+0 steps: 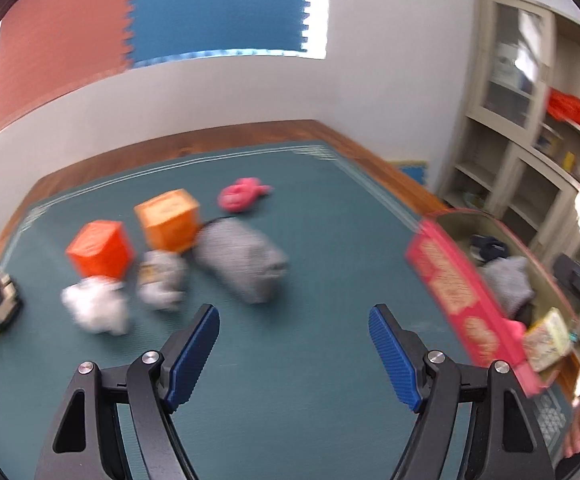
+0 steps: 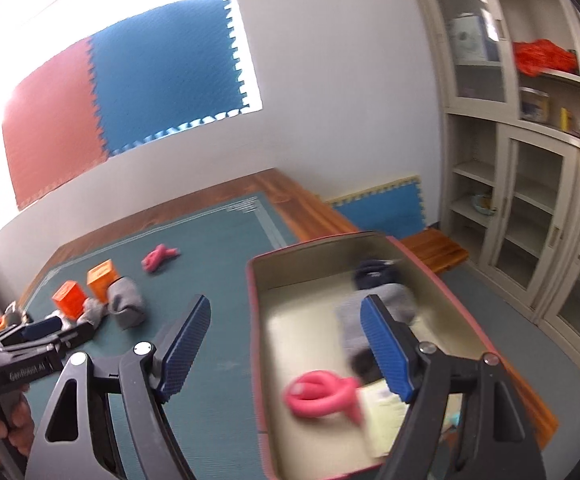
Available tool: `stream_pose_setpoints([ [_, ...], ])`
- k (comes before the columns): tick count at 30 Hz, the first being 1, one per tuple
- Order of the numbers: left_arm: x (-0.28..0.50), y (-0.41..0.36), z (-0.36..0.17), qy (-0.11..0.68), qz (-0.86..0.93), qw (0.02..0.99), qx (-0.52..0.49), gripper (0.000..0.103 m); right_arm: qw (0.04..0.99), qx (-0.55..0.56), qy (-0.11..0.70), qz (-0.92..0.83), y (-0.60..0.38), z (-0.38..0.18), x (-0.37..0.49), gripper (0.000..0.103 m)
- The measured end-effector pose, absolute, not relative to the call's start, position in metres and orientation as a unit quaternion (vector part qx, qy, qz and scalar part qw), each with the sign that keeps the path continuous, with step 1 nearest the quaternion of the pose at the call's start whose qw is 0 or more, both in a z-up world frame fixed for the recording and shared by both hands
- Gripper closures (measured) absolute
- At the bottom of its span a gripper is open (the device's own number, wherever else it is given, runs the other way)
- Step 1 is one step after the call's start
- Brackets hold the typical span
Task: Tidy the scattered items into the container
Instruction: 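Grasp the white plastic bag with the left gripper while the right gripper approaches the grey sock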
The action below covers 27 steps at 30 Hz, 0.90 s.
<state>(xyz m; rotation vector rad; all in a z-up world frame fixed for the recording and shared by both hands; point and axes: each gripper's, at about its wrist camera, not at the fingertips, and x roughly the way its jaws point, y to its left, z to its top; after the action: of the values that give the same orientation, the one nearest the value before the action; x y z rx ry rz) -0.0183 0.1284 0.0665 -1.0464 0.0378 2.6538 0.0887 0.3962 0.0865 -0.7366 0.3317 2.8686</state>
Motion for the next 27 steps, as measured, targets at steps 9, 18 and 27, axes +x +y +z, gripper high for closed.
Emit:
stream_pose_setpoints([
  [9, -0.047, 0.011, 0.051, -0.061, 0.923, 0.004, -0.380, 0.020, 0.015, -0.274, 0.088, 0.957, 0.343, 0.080, 0.058, 0.022],
  [18, -0.085, -0.006, 0.027, -0.066, 0.909, -0.022, -0.410, 0.020, -0.029, -0.297, 0.063, 0.952, 0.304, 0.064, 0.033, 0.022],
  [27, -0.113, -0.001, 0.006, -0.061, 0.906, -0.041, -0.416, 0.020, -0.039, -0.321, 0.067, 0.944, 0.302, 0.047, 0.018, 0.022],
])
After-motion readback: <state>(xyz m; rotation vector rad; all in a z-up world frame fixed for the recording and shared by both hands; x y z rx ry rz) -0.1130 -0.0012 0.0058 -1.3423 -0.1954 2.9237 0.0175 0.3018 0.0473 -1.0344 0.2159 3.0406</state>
